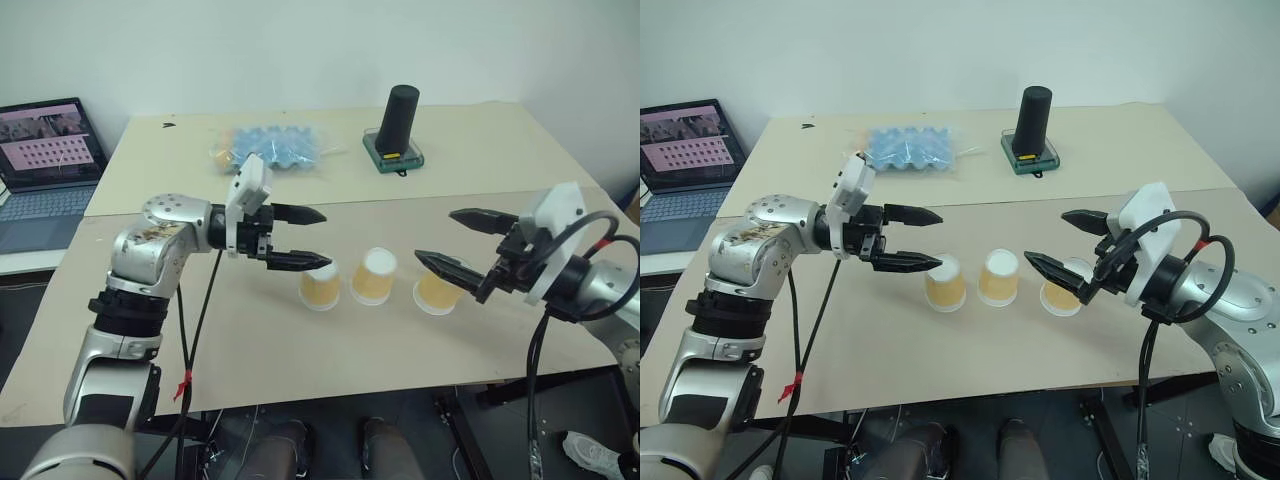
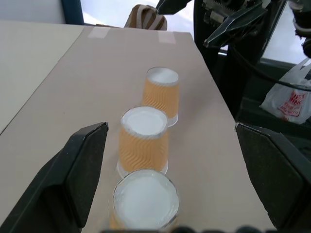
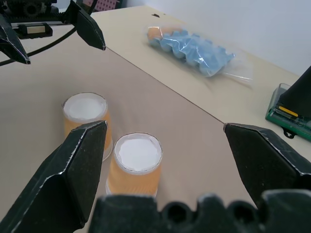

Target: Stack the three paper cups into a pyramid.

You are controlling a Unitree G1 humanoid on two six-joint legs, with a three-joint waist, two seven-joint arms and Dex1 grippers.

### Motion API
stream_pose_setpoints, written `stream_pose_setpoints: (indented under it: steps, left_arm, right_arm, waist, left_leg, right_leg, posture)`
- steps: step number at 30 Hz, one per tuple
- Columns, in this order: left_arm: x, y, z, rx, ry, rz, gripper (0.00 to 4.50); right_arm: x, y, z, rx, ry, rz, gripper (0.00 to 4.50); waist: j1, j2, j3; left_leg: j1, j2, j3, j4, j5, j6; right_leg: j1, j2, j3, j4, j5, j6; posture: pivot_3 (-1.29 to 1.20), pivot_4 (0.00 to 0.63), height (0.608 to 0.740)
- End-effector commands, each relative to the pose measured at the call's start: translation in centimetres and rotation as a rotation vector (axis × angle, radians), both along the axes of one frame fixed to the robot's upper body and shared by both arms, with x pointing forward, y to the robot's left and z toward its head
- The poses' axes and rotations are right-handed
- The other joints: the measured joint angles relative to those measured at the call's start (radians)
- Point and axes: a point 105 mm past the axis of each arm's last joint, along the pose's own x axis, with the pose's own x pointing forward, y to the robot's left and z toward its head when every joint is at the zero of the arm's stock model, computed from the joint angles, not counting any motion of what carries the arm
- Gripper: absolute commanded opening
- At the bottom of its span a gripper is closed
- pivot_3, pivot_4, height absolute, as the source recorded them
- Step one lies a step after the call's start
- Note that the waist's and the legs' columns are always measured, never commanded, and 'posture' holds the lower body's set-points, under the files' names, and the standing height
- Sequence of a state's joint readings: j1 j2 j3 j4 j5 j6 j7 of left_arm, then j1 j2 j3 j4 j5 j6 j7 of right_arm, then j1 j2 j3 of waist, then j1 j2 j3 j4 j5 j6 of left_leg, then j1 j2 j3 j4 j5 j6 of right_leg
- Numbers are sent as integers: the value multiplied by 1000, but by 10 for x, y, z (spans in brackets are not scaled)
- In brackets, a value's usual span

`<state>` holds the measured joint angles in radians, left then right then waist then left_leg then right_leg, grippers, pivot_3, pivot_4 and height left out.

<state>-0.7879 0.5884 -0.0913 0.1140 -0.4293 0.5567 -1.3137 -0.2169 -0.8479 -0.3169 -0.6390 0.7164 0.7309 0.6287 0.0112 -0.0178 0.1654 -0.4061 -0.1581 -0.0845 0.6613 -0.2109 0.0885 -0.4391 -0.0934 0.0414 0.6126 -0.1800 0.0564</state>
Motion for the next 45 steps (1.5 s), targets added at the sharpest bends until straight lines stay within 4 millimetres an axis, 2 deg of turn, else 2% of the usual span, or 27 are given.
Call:
stream_pose_setpoints:
  steps: [1,4,8,12,14,18,22,33,42,45]
  left_arm:
    - [16,28,-1,3,-6,130,4460]
    - [19,48,-19,47,22,207,4460]
    - [9,56,-43,129,52,194,4460]
    - [0,54,-67,221,69,155,4460]
    - [-3,45,-74,216,88,120,4460]
    - [-1,33,-80,204,90,93,4460]
    - [11,24,-82,202,59,108,4460]
    - [23,27,-82,252,17,83,4460]
    - [35,21,-78,240,-12,100,4460]
    - [40,11,-75,237,-41,89,4460]
  right_arm:
    - [-5,2,7,-10,-51,5,4500]
    - [-7,2,7,-4,-50,0,4500]
    - [-7,2,7,-3,-47,0,4500]
    - [-7,2,7,-5,-42,6,4500]
    - [-6,2,8,-8,-43,7,4500]
    - [-6,1,10,-11,-48,7,4500]
    - [-8,1,10,-12,-50,6,4500]
    - [-12,0,11,-10,-56,-12,4500]
    - [-13,-1,10,-9,-51,-18,4500]
    - [-13,-1,11,-10,-50,-18,4500]
  waist:
    - [0,0,0]
    - [-3,0,0]
    - [0,0,0]
    - [7,0,0]
    - [8,0,0]
    - [7,0,0]
    - [6,0,0]
    - [1,0,0]
    - [2,0,0]
    - [2,0,0]
  left_leg:
    - [0,0,0,0,0,0]
    - [0,0,0,0,0,0]
    - [0,0,0,-1,0,0]
    - [0,0,0,-1,0,0]
    - [0,0,0,-1,-1,1]
    - [0,0,0,-1,-1,1]
    - [0,0,0,-1,0,0]
    - [-1,0,0,-1,-1,1]
    - [-1,0,0,-1,-1,1]
    - [-1,0,0,-1,-1,1]
  right_leg:
    - [0,0,0,0,0,0]
    - [-1,0,0,0,0,0]
    - [-1,0,0,0,0,0]
    - [-1,-1,0,-1,0,0]
    - [-1,-1,0,-1,0,0]
    - [-1,-1,0,-1,0,0]
    - [0,-3,0,0,0,0]
    - [0,-3,0,-1,0,0]
    - [0,-3,0,-1,0,0]
    - [0,-3,0,-1,0,0]
  posture:
    - [0,150,740]
    - [0,150,740]
    - [0,150,740]
    - [0,150,740]
    - [0,150,740]
    - [0,150,740]
    - [0,150,740]
    - [0,150,740]
    - [0,150,740]
    - [0,150,740]
